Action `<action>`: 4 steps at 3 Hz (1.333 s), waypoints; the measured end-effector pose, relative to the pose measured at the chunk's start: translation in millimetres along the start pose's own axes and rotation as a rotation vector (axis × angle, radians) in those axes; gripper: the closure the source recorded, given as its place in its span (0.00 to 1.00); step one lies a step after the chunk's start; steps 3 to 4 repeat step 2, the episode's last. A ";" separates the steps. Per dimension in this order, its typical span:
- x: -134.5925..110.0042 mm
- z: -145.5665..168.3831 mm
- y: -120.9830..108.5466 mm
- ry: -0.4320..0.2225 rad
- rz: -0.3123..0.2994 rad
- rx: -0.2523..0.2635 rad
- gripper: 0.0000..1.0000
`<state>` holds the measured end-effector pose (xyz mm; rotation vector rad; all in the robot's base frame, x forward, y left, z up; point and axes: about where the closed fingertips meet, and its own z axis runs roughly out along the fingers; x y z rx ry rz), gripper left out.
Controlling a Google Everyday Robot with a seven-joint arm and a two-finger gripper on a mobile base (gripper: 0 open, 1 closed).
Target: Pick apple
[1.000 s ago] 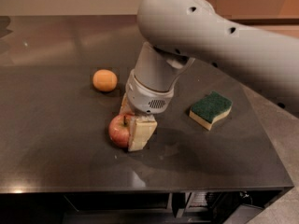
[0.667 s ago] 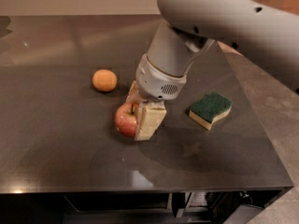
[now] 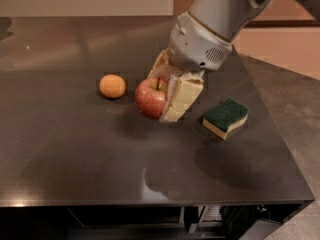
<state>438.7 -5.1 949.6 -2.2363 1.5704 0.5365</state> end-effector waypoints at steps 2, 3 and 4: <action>-13.7 -29.5 -2.7 -0.042 -0.034 0.047 1.00; -13.7 -29.5 -2.7 -0.042 -0.034 0.047 1.00; -13.7 -29.5 -2.7 -0.042 -0.034 0.047 1.00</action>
Offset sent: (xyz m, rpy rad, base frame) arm -0.0013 -0.0059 0.0267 0.0428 -0.0216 0.0143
